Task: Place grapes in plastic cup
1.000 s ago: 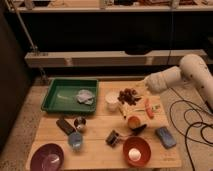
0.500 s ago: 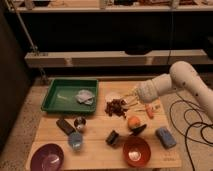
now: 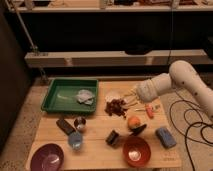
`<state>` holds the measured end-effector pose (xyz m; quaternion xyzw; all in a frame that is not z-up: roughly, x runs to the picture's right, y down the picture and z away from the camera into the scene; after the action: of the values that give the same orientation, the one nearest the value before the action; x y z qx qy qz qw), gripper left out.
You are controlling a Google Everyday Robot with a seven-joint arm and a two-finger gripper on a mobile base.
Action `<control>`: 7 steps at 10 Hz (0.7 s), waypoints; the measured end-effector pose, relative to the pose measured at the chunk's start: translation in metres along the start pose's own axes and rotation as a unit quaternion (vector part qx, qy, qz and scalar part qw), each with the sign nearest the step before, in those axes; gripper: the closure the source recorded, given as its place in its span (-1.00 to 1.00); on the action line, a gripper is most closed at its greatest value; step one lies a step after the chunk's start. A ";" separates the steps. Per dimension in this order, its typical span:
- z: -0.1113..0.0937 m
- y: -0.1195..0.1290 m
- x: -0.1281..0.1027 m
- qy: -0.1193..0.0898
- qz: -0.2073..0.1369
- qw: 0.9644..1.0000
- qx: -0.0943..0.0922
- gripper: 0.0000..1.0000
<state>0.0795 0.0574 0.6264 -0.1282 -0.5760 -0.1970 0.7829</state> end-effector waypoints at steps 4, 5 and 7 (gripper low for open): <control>0.064 0.001 -0.054 -0.090 -0.048 0.992 -0.080 1.00; 0.084 0.001 -0.070 -0.112 -0.058 0.987 -0.099 1.00; 0.133 0.005 -0.113 -0.167 -0.081 0.972 -0.146 1.00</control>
<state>-0.0613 0.1366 0.5590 -0.2250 -0.6722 -0.3171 0.6300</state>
